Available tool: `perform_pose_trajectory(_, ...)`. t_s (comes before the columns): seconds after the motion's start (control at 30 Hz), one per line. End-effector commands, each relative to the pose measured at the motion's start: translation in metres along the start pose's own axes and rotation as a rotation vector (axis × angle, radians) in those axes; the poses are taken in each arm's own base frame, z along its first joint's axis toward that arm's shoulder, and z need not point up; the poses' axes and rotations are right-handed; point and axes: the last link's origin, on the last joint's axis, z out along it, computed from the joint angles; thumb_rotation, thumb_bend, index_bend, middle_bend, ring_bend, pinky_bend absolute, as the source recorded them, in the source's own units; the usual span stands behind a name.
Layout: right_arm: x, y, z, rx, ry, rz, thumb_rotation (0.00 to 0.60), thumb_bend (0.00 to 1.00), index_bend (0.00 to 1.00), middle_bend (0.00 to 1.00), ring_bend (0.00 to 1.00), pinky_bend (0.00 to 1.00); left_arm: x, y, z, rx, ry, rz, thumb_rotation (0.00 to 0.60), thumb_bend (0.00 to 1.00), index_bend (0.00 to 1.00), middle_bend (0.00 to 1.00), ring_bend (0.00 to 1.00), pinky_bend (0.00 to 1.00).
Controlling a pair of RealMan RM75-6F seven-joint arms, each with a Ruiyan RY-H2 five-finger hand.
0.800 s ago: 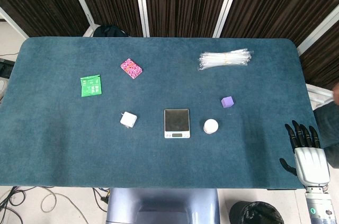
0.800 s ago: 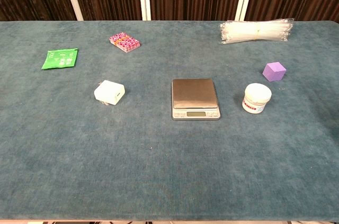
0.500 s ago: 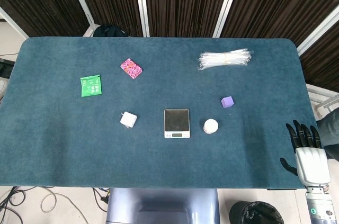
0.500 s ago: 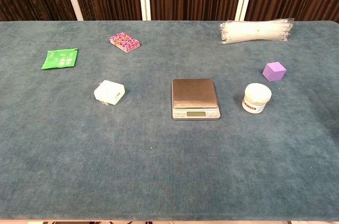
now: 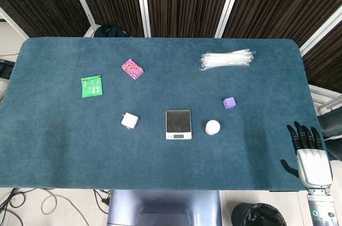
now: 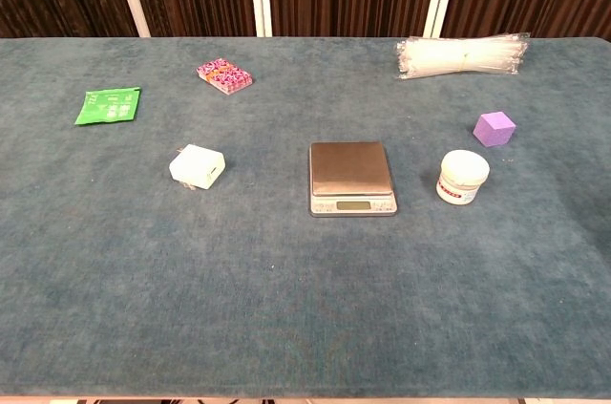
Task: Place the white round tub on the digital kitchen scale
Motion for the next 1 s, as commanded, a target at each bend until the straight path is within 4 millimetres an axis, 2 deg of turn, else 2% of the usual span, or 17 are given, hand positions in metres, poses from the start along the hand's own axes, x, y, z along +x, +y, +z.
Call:
perform_pose_trajectory(0.03, -0.002, -0.004, 0.000, 0.030, -0.034, 0.016, 0.600, 0.26, 0.00, 0.01, 0.04, 0.00, 0.000, 0.000, -0.001, 0.004, 0.000, -0.005, 0.600, 0.74, 0.05, 0.00, 0.00, 0.00)
perform_pose_trajectory(0.2, 0.001, -0.020, 0.017, 0.132, -0.111, 0.070, 0.600, 0.26, 0.00, 0.01, 0.04, 0.00, 0.000, -0.002, -0.001, 0.013, 0.002, -0.002, 0.600, 0.74, 0.05, 0.00, 0.00, 0.00)
perform_pose_trajectory(0.4, 0.012, -0.049, 0.063, 0.261, -0.175, 0.084, 0.600, 0.26, 0.00, 0.01, 0.04, 0.00, -0.002, -0.001, -0.001, 0.016, -0.004, 0.008, 0.600, 0.74, 0.05, 0.00, 0.00, 0.00)
perform_pose_trajectory(0.53, 0.012, -0.072, 0.090, 0.329, -0.195, 0.069, 0.600, 0.26, 0.00, 0.01, 0.07, 0.00, -0.001, -0.001, -0.001, 0.027, 0.001, 0.005, 0.600, 0.74, 0.04, 0.00, 0.00, 0.00)
perform_pose_trajectory(0.77, -0.007, -0.113, 0.123, 0.413, -0.272, 0.039, 0.600, 0.26, 0.00, 0.03, 0.11, 0.00, -0.002, -0.003, 0.000, 0.037, 0.000, 0.006, 0.600, 0.74, 0.04, 0.00, 0.00, 0.00)
perform_pose_trajectory(1.0, -0.030, -0.147, 0.146, 0.466, -0.319, 0.008, 0.600, 0.26, 0.03, 0.10, 0.18, 0.00, -0.002, -0.004, 0.001, 0.046, -0.001, 0.005, 0.600, 0.74, 0.04, 0.00, 0.00, 0.00)
